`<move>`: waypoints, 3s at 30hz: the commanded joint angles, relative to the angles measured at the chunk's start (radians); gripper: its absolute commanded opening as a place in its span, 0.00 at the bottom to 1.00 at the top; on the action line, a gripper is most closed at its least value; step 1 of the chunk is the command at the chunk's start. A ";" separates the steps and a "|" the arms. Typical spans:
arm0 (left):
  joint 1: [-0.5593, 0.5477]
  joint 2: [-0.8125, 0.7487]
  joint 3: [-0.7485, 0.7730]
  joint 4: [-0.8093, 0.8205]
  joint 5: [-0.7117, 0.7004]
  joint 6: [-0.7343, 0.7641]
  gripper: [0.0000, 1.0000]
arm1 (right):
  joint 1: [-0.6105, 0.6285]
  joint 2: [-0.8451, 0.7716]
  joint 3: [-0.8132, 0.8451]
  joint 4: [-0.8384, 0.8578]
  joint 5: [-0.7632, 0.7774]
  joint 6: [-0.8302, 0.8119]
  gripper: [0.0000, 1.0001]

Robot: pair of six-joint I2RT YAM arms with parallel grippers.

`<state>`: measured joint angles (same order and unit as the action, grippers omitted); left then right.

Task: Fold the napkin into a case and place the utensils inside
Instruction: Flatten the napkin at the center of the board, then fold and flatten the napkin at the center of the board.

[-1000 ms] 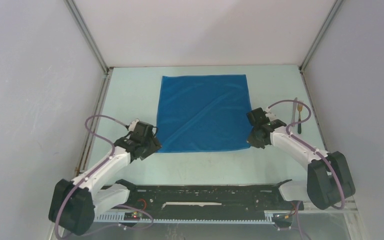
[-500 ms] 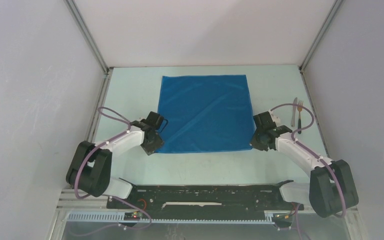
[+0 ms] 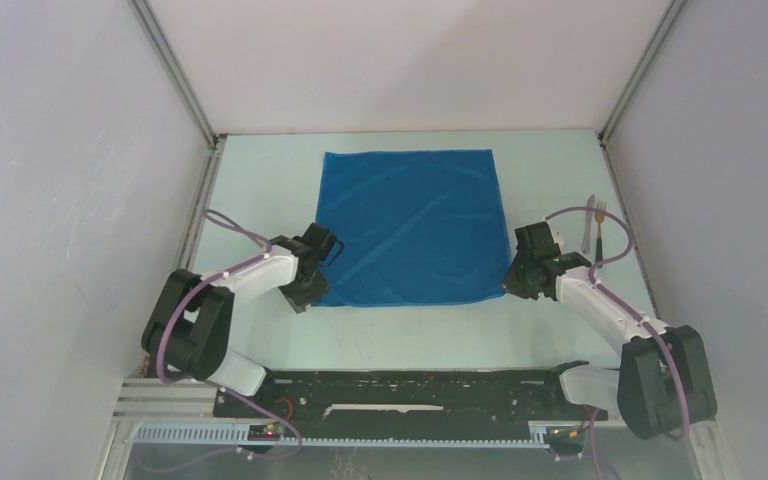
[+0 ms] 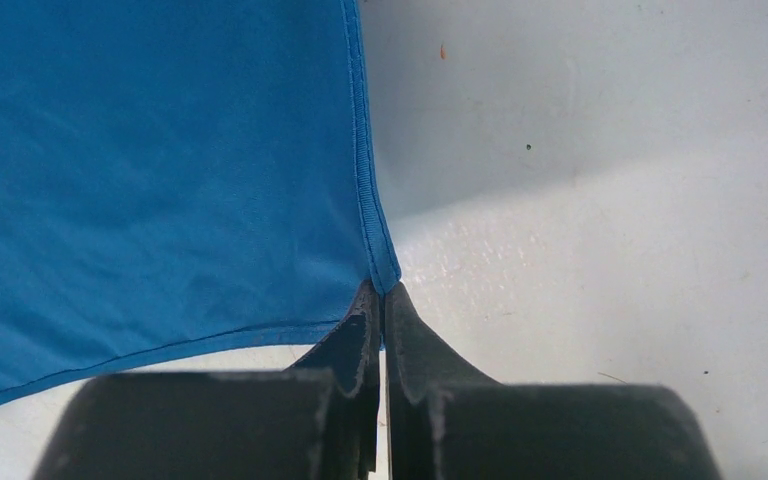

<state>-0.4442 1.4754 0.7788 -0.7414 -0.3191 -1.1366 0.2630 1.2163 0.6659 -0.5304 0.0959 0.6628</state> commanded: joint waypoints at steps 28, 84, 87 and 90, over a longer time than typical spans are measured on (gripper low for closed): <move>-0.007 -0.246 -0.085 0.062 -0.063 -0.059 0.00 | 0.001 -0.122 -0.016 0.015 -0.046 -0.064 0.00; 0.269 0.429 0.797 0.345 0.139 0.429 0.00 | -0.211 0.731 0.920 0.275 -0.427 -0.219 0.00; 0.273 0.422 0.783 0.333 0.145 0.435 0.00 | -0.212 0.752 0.949 0.244 -0.431 -0.225 0.00; 0.272 0.351 0.696 0.332 0.142 0.424 0.00 | -0.212 0.733 0.949 0.165 -0.418 -0.227 0.00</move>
<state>-0.1776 1.9057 1.5360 -0.4297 -0.1860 -0.7143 0.0570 1.9682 1.5749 -0.2916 -0.3164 0.4625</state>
